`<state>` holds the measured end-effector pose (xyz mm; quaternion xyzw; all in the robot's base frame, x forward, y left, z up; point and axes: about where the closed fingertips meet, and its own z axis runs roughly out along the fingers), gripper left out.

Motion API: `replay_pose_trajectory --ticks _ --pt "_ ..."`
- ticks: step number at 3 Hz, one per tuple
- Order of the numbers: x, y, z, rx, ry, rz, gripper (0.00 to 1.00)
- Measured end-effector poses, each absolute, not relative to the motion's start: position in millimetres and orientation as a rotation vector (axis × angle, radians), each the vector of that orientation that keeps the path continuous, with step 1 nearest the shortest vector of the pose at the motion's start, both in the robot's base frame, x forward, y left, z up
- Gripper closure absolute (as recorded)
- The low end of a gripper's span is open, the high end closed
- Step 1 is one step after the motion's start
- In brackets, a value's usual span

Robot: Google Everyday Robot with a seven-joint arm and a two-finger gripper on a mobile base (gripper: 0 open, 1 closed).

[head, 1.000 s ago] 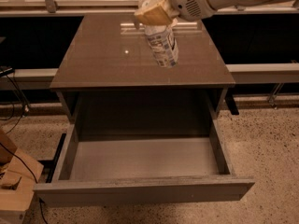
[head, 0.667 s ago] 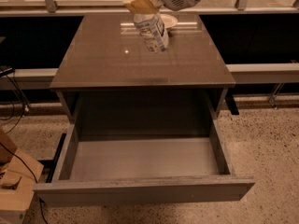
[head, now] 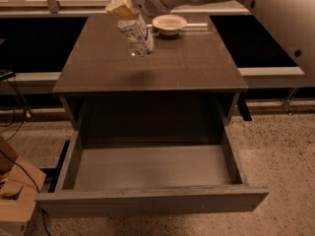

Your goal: Pick blue plastic bottle from top drawer and place on counter

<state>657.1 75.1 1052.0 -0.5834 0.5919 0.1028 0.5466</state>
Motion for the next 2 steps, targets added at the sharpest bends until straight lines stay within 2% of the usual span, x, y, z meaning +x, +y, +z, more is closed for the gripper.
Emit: replay_pose_trajectory --ticks 1,2 --pt "678 97 1031 -1.372 1.399 0.342 1.00" --pt "696 116 1012 -1.340 1.409 0.464 0.84"
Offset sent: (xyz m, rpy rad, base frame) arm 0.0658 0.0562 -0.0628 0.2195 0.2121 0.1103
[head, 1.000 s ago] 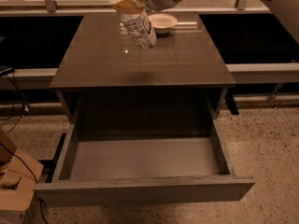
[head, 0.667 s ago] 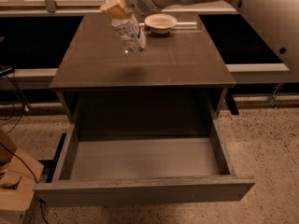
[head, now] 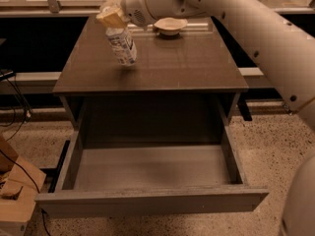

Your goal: Pick blue plastic bottle from top drawer and place on counter

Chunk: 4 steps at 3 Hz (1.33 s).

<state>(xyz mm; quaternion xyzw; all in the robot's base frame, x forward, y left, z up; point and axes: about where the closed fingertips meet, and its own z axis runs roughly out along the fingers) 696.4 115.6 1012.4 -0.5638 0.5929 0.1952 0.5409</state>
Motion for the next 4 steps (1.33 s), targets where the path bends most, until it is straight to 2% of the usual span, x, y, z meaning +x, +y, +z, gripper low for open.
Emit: replay_pose_trajectory --ticks 1,3,4 --pt "709.1 131.2 993.2 -1.316 1.422 0.591 0.60" --pt "708.4 135.9 990.8 -1.322 1.421 0.597 0.14" --pt "707.8 138.3 989.9 -1.325 1.420 0.600 0.00"
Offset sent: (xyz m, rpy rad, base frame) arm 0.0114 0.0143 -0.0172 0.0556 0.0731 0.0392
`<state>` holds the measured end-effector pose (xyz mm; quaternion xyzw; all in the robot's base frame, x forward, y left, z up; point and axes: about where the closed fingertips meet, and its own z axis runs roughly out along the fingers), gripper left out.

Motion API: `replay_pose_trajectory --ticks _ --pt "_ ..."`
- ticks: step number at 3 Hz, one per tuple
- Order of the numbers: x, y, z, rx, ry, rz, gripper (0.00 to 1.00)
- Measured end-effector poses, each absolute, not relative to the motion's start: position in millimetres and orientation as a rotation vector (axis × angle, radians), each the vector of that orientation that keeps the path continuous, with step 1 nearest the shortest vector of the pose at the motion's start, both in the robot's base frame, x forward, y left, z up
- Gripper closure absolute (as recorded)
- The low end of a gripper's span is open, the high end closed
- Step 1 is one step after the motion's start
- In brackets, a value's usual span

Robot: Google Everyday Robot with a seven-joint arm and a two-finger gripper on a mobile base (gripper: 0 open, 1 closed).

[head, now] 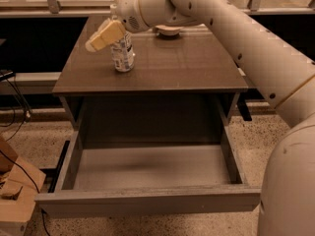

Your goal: Pick blue plastic bottle from top drawer and place on counter

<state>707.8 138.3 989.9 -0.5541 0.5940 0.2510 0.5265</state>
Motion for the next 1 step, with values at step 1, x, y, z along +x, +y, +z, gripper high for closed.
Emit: replay_pose_trajectory --ticks 1 --pt "707.8 138.3 989.9 -1.325 1.420 0.600 0.00"
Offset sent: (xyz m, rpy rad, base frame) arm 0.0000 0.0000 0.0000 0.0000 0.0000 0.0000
